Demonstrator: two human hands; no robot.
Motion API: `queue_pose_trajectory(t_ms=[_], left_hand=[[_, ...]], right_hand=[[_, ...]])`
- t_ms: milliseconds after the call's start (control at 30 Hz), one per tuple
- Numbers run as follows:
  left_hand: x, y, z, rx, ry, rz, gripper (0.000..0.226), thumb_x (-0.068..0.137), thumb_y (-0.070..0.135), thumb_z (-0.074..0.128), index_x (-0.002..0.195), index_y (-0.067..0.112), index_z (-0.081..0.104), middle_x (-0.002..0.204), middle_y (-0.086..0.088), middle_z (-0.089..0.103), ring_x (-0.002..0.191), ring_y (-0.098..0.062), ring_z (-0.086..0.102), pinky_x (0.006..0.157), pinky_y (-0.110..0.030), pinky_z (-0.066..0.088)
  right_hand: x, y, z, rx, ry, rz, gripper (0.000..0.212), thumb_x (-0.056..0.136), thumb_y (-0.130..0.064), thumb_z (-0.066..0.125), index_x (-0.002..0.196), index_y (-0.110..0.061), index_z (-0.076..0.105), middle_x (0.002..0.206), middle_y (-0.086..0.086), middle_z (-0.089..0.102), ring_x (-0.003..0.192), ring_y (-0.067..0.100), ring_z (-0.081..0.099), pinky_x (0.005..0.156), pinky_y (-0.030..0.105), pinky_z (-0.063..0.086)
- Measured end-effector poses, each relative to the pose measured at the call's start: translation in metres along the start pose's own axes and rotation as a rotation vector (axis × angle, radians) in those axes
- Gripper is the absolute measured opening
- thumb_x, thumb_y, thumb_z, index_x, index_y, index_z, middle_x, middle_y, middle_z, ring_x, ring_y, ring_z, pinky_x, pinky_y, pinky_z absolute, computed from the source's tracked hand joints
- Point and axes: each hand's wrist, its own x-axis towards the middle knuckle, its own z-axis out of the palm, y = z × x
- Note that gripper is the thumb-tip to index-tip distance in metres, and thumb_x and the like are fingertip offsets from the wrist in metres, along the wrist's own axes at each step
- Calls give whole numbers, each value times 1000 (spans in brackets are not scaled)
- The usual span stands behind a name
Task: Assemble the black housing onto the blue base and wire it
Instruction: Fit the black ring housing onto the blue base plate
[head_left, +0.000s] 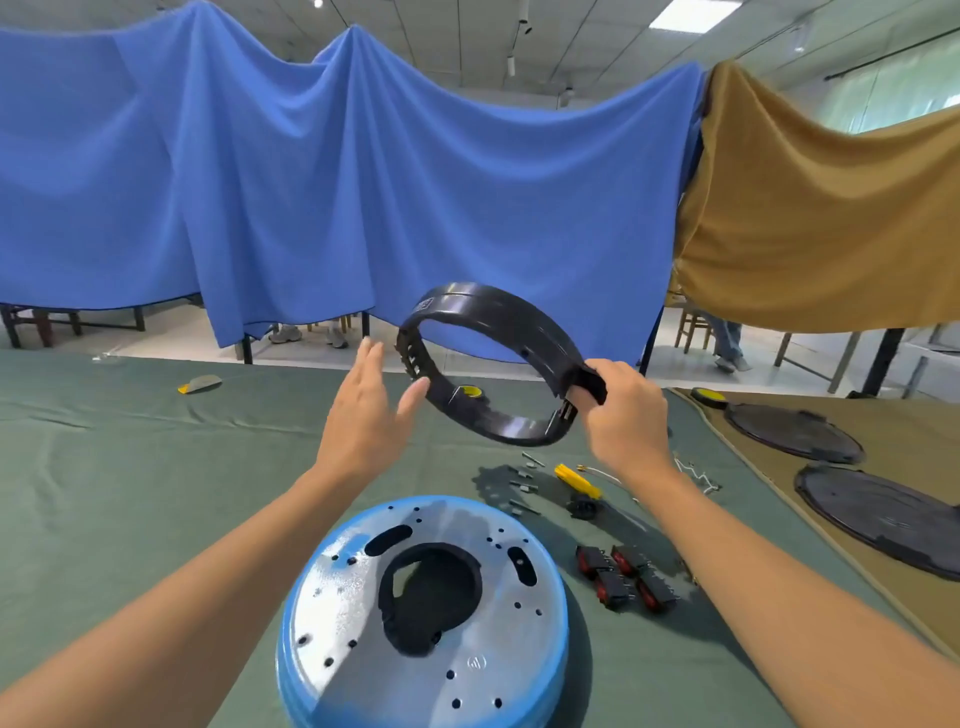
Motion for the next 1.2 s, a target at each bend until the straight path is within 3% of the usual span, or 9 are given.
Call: queue_pose_trajectory(t_ms=[200,333,433,500,567,633,733,967,1200], left_hand=[[0,2,2,-172,-81,-252,72,99,47,46,156,14,18,162,-10,22,147,-28,23,119,-41,22],[1,-2,0,-274,-55,-251,64,99,56,39,155,29,25,160,2,28,147,-21,25,118,-38,21],[7,0,-5,-450,-7,-264,50,100,57,33,146,37,41,151,9,42,137,-18,44,116,-37,27],[12,5,-7,-666,6,-329,38,101,58,31,123,40,57,125,11,60,99,-17,70,103,-39,43],[15,12,-11,-805,14,-408,42,99,61,31,114,32,59,103,1,71,72,-21,73,75,-36,56],[14,14,-16,-835,1,-457,44,98,63,32,109,29,57,87,-9,77,70,-25,74,54,-29,55],[8,9,-24,-878,28,-533,35,99,56,40,101,24,56,78,-12,76,68,-29,75,49,-24,52],[-10,-14,-38,-652,-65,-685,25,103,24,49,92,5,62,77,-15,73,63,-25,69,50,-25,53],[-36,-37,-55,-228,-372,-759,30,96,19,42,77,18,64,66,-6,57,62,-25,52,72,-35,48]], right_hand=[[2,21,-13,231,-48,173,17,86,-20,73,102,-14,72,91,4,73,86,25,65,79,39,52],[5,27,-20,665,-145,407,9,86,-17,72,93,-13,70,86,1,75,79,15,72,62,21,56],[6,25,-25,925,-210,524,4,86,-9,69,90,-9,70,81,1,76,78,19,74,61,29,59],[6,25,-27,973,-269,558,6,86,-7,69,92,-6,70,82,4,76,79,24,74,66,36,61],[3,25,-28,967,-361,567,11,86,-7,68,96,-4,69,83,6,75,82,27,73,70,39,61],[0,24,-28,961,-444,591,15,85,-7,69,99,-1,68,85,9,74,83,29,73,68,40,60],[-5,23,-29,983,-489,617,16,84,-6,70,99,0,69,82,11,73,78,28,73,65,39,60],[-17,15,-32,854,-737,646,15,89,-9,68,101,1,66,79,12,71,81,30,72,72,44,60],[-33,-2,-36,729,-1168,822,15,95,-9,60,92,5,57,103,28,69,100,39,68,76,43,60]])
